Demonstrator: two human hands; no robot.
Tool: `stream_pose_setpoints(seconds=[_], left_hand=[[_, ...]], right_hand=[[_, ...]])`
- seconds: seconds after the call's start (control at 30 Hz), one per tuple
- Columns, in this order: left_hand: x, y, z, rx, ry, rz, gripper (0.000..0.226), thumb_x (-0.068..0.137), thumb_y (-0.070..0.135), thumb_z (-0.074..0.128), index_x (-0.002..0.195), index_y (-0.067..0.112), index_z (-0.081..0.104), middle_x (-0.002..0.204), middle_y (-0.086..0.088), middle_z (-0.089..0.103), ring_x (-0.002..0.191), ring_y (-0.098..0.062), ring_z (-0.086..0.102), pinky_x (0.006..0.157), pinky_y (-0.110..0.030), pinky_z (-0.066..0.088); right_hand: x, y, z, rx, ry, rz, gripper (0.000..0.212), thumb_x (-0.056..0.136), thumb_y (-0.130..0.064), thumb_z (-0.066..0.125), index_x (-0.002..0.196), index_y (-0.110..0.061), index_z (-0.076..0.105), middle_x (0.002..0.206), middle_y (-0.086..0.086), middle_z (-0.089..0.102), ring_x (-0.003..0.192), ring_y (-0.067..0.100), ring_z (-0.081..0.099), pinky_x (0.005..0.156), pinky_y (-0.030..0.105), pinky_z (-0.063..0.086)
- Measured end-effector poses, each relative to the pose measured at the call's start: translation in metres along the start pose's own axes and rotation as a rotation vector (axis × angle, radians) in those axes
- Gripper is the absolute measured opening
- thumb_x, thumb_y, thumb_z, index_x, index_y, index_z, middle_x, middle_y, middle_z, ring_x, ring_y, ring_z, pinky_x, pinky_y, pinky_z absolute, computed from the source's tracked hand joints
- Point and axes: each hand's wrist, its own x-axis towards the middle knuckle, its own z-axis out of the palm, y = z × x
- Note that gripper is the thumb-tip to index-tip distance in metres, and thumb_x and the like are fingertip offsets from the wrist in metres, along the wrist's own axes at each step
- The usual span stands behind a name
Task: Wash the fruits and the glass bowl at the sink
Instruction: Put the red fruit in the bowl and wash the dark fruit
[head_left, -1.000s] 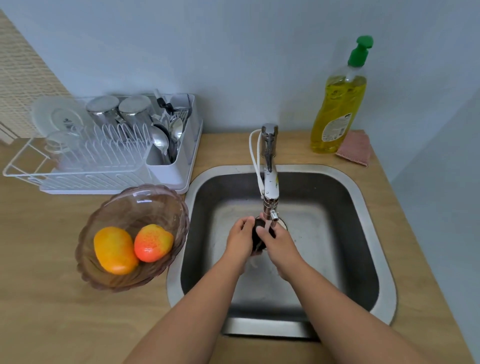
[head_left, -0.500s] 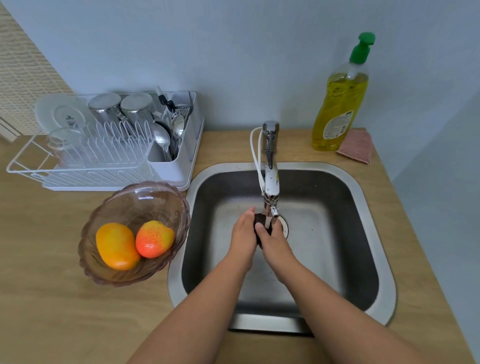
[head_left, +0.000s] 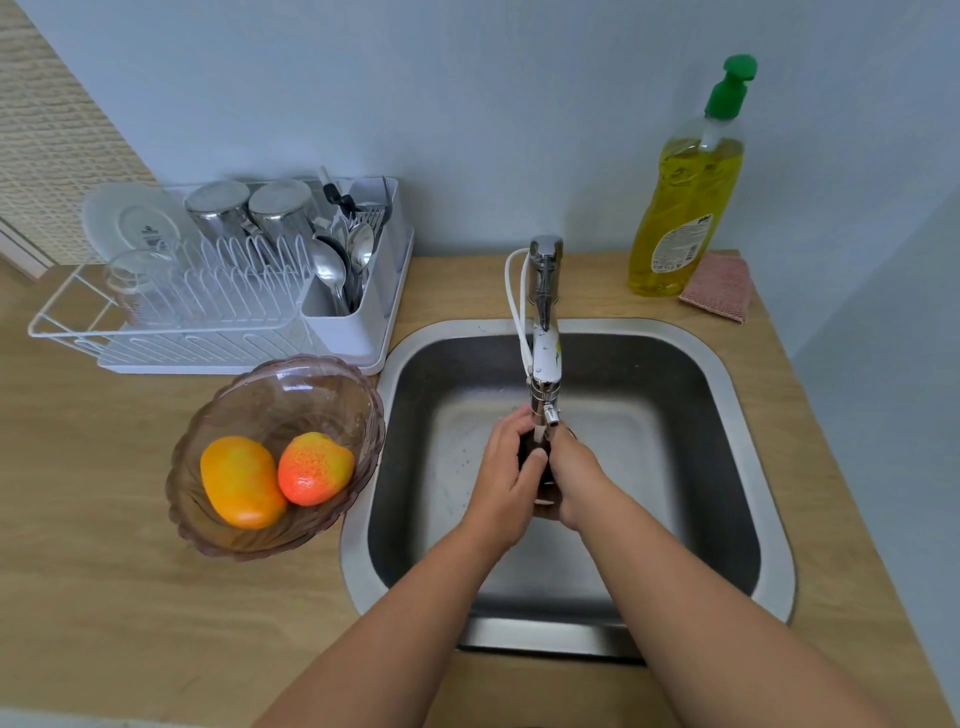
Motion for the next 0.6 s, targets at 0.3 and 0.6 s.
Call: stream_pose_setpoints(seconds=[0.3,0.6], left_hand=[[0.026,0.024,-0.014,-0.498,0.086,-0.741,0.038,0.103,0.044,0.041,0.102,0.016,0.066,0.100,-0.011,0.073,0.095,-0.025,0.070,0.083,-0.038,0.057],[0.006,0.010,0.003,-0.303,0.161,-0.324,0.032,0.096,0.043,0.045,0.121,0.025,0.053,0.121,-0.004,0.063,0.114,-0.021,0.062,0.099,-0.040,0.052]], right_hand=[[-0.008,0.032,0.000,-0.519,-0.036,-0.603,0.044,0.097,-0.019,0.049,0.140,-0.019,0.039,0.130,0.002,0.039,0.117,0.012,0.041,0.102,0.024,0.030],[-0.010,0.004,0.009,-0.109,0.060,-0.398,0.015,0.097,-0.026,0.048,0.100,-0.023,0.062,0.100,0.001,0.067,0.099,0.022,0.064,0.089,0.041,0.054]])
